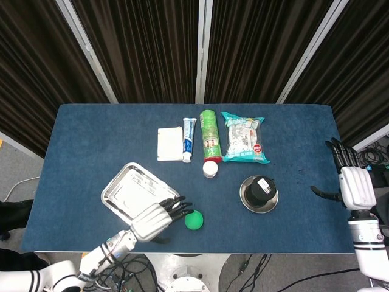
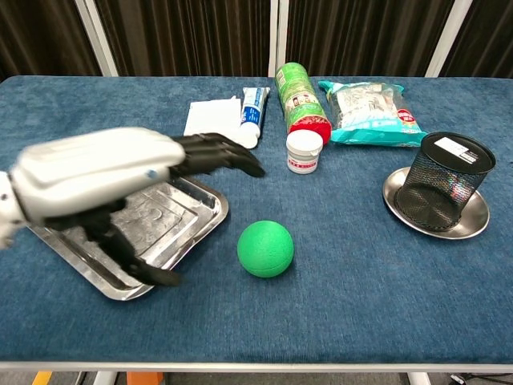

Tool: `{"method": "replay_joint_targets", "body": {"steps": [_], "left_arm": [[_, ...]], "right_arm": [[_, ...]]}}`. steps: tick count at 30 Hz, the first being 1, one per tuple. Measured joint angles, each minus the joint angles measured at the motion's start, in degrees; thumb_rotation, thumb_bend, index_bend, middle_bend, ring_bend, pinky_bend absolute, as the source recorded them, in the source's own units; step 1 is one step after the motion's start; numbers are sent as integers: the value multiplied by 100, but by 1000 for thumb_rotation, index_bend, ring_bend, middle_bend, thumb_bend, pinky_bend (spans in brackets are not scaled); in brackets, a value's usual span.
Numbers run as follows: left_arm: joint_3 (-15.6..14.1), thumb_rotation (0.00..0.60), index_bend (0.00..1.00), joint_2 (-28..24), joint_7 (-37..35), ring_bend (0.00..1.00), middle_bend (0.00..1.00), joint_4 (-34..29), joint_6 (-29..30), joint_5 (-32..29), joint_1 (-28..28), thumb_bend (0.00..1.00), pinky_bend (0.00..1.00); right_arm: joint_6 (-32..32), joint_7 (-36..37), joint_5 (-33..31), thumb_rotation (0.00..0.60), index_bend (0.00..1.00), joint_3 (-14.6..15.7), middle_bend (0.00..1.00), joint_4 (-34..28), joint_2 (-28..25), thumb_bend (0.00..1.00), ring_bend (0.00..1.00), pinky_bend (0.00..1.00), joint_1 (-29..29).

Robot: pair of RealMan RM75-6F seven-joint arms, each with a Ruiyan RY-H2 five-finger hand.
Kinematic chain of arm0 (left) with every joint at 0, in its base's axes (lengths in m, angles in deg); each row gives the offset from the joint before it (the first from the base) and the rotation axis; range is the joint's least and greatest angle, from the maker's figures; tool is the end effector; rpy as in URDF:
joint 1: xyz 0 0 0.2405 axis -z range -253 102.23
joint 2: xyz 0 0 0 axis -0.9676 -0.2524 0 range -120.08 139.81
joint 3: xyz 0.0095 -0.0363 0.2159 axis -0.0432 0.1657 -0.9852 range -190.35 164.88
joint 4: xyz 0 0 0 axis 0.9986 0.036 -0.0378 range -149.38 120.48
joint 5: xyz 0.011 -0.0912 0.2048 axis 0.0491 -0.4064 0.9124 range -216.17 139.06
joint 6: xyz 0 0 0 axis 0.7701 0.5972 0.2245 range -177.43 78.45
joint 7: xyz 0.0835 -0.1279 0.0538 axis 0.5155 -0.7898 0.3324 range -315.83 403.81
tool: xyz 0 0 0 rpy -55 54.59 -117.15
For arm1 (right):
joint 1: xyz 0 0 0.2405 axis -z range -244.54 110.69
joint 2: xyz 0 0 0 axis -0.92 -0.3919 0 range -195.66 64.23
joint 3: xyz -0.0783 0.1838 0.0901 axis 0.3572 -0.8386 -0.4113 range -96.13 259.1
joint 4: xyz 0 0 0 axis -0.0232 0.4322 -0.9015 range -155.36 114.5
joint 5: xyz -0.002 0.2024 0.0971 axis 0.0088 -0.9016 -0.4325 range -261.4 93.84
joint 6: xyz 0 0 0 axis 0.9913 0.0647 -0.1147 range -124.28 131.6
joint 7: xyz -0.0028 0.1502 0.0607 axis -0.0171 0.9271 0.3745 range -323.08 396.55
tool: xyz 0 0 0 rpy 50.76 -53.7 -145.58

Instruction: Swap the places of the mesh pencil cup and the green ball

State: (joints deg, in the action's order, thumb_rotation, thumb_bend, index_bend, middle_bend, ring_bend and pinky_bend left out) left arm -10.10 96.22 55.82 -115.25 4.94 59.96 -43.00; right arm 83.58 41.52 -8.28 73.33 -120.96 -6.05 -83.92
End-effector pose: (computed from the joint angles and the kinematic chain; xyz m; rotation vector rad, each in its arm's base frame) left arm -0.0571 0.2072 -0.0530 -2.2905 -0.8435 -1.2432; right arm -0.2316 -0.2686 0.1480 1.3207 -0.9810 1.1155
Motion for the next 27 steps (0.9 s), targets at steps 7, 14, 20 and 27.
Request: {"method": "replay_joint_targets", "body": {"steps": [7, 14, 20, 27], "left_arm": [[111, 600, 121, 587, 163, 0, 76, 442, -292, -265, 374, 92, 204], [207, 600, 121, 960, 546, 0, 89, 801, -606, -546, 713, 95, 213], [231, 600, 131, 1169, 839, 15, 107, 1092, -591, -690, 828, 117, 234], [158, 600, 195, 1300, 844, 77, 161, 1289, -482, -689, 936, 126, 310]], "right_arm": [[-87, 65, -4, 600, 0, -56, 4, 72, 59, 0, 0, 20, 24], [-153, 224, -34, 600, 0, -73, 4, 217, 98, 0, 0, 20, 95], [-195, 391, -5, 600, 0, -79, 5, 355, 134, 0, 0, 21, 157], [-273, 532, -31, 600, 0, -107, 6, 503, 199, 0, 0, 21, 195]]}}
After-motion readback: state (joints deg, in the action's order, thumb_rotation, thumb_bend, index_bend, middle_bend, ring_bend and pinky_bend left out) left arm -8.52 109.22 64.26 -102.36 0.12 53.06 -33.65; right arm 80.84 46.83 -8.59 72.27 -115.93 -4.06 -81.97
